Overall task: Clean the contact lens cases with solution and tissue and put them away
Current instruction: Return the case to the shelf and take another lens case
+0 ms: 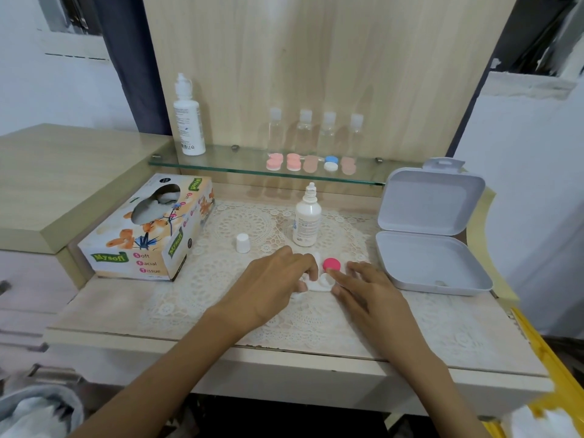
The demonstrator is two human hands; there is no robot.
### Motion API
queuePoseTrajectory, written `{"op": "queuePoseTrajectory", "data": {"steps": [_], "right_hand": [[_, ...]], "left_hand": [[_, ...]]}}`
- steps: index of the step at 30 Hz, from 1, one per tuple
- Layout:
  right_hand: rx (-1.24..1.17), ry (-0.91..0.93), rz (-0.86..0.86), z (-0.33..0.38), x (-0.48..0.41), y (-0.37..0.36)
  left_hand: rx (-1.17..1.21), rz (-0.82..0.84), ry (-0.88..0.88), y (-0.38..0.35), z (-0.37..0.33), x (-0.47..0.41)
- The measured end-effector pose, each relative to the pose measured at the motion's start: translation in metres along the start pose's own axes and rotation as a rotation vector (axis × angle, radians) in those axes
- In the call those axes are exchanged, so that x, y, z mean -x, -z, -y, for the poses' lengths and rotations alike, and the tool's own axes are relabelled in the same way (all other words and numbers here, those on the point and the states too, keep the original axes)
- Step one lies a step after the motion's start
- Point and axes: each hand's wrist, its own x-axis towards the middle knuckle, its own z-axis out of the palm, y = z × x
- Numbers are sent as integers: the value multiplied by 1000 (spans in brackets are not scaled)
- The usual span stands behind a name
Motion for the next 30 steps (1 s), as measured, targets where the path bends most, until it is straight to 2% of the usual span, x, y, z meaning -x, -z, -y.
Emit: {"op": "queuePoseTrajectory", "data": {"steps": [12, 20, 25, 30], "right_hand": [[10, -29, 10, 0, -2, 0], [50, -62, 1, 2, -8, 0], [32, -87, 21, 1, -11, 0], [19, -88, 5, 1, -11, -2]], "left_hand": [[168, 18, 57, -3, 2, -2], [116, 15, 110, -4, 2, -5], [120, 12, 49, -2, 1, -5], [78, 126, 33, 0, 4, -12]]}}
